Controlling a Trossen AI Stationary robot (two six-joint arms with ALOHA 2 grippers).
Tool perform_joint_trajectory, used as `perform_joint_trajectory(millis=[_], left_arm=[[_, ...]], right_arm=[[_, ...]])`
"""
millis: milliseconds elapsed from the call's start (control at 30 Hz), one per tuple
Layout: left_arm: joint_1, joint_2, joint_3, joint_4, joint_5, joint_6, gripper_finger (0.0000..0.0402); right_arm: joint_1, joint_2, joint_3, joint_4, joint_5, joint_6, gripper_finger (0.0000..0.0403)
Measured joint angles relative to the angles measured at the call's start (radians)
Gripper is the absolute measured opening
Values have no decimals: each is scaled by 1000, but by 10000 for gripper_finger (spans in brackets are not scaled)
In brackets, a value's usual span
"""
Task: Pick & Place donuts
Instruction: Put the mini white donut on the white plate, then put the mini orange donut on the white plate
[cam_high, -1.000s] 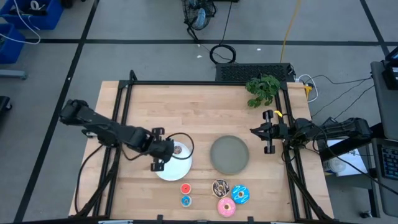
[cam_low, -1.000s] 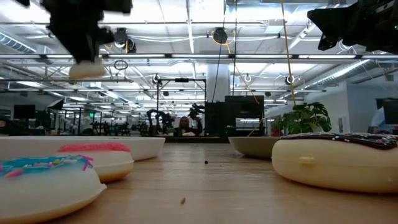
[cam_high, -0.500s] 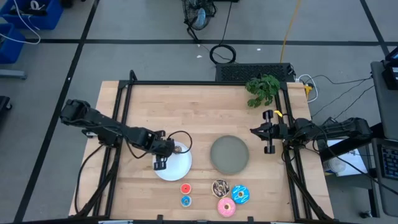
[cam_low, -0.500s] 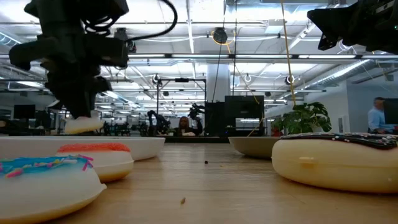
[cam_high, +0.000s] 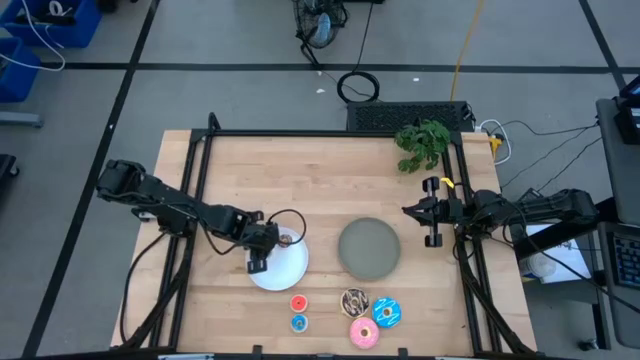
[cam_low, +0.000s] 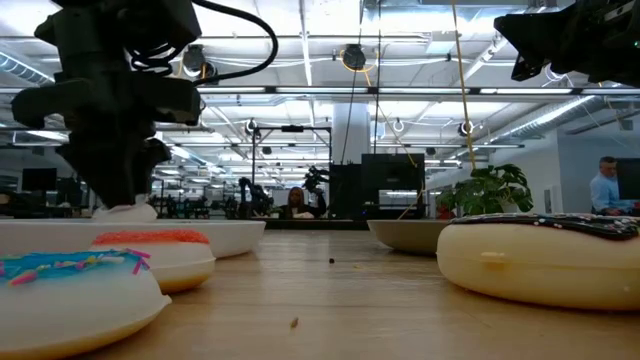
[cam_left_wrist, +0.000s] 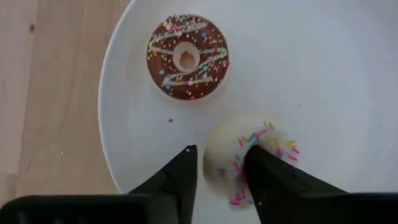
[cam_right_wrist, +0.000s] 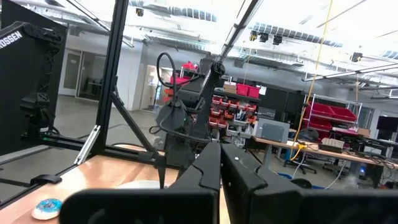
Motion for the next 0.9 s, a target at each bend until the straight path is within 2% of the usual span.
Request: perform_joint_trajectory(millis=[233, 433, 533, 667, 767, 900], left_arm=[[8, 0, 2, -4, 9, -20, 212], [26, 0, 77, -51, 6, 18, 237], [26, 0, 163, -133, -19, 37, 239], [15, 0, 297, -253, -1, 38, 239], [-21, -1, 380, -284, -11, 44, 236], [-102, -1, 458, -348, -62, 45, 190]], right_arm=[[0, 0, 0, 0, 0, 0, 0], [0, 0, 0, 0, 0, 0, 0], [0, 0, 0, 0, 0, 0, 0], [0, 0, 0, 0, 0, 0, 0], [0, 0, 0, -1, 0, 0, 0], [0, 0, 0, -4, 0, 0, 0]])
